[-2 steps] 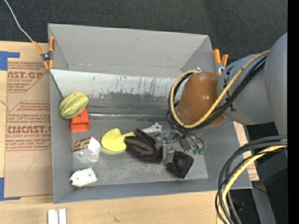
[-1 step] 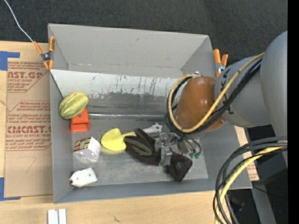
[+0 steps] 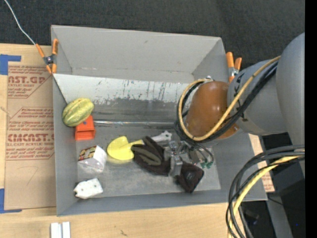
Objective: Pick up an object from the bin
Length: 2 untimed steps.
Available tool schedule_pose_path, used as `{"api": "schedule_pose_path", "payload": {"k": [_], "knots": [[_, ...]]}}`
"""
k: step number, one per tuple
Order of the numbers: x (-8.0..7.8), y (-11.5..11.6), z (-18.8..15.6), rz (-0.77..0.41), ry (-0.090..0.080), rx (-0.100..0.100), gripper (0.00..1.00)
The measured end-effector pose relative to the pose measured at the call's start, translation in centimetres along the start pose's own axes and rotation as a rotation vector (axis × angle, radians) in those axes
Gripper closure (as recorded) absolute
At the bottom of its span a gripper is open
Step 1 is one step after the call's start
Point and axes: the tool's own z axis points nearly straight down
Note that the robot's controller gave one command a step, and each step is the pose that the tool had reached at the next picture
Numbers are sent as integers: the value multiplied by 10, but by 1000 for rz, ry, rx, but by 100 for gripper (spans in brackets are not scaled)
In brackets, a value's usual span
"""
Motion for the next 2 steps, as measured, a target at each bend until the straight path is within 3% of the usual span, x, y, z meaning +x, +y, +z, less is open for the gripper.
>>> {"api": "schedule_pose_path", "payload": {"k": [1,2], "knots": [[2,1,-13,36,0,-2,100],[21,5,-51,69,-1,-1,100]]}}
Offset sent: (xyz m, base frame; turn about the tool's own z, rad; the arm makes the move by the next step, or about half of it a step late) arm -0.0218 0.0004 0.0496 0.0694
